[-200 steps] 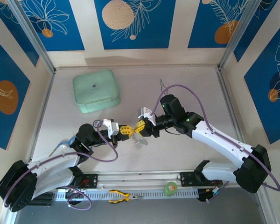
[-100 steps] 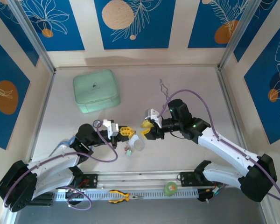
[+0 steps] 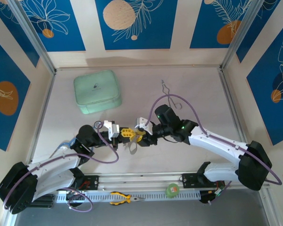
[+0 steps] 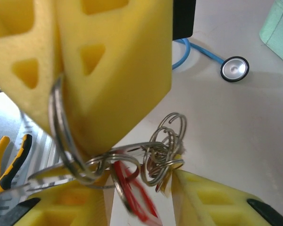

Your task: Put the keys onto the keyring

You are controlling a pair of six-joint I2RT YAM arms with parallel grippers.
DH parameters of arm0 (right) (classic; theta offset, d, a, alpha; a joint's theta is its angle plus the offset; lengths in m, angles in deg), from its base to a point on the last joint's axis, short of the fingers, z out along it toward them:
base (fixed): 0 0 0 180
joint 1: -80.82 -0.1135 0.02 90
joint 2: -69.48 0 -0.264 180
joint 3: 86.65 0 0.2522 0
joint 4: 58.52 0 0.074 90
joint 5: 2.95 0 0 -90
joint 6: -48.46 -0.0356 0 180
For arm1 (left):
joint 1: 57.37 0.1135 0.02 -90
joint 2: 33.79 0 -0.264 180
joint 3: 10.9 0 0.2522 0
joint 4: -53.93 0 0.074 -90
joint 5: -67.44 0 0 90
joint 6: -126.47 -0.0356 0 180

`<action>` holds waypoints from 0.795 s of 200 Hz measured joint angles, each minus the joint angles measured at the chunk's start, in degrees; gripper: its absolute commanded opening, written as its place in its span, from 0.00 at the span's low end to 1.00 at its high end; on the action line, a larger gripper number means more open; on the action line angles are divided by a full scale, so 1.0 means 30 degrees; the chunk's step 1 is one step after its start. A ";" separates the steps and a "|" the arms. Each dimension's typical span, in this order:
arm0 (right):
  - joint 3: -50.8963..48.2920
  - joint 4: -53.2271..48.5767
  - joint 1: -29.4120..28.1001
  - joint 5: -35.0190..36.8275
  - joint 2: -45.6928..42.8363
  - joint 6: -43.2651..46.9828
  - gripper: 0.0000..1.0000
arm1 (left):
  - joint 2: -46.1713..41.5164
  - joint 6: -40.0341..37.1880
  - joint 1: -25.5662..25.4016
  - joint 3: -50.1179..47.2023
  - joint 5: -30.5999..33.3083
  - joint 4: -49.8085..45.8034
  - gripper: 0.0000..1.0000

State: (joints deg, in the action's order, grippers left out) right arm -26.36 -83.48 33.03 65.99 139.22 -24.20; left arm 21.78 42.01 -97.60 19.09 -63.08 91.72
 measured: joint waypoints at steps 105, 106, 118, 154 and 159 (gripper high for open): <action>0.0357 -0.1770 0.0772 -0.0561 -0.1355 0.0554 0.00 | -0.0758 -0.0969 0.0000 0.0000 0.0670 -0.1421 0.00; 0.0357 -0.1778 0.0780 -0.0568 -0.1355 0.0554 0.00 | -0.0765 -0.0969 0.0000 0.0000 0.0670 -0.1428 0.00; 0.0357 -0.1872 0.0816 -0.0619 -0.1355 0.0561 0.00 | -0.0801 -0.1027 0.0000 0.0000 0.0714 -0.1574 0.00; 0.0736 -0.2302 0.0831 0.0022 -0.1362 0.0699 0.00 | -0.1064 -0.1683 0.0000 0.0124 0.0882 -0.2958 0.00; 0.0874 -0.2375 0.0831 0.0160 -0.1399 0.0721 0.00 | -0.1100 -0.1829 0.0000 0.0153 0.0889 -0.3249 0.00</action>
State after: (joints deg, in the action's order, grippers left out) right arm -23.74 -90.60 35.52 66.47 135.02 -22.03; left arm 18.48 36.52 -97.60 19.55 -60.41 81.97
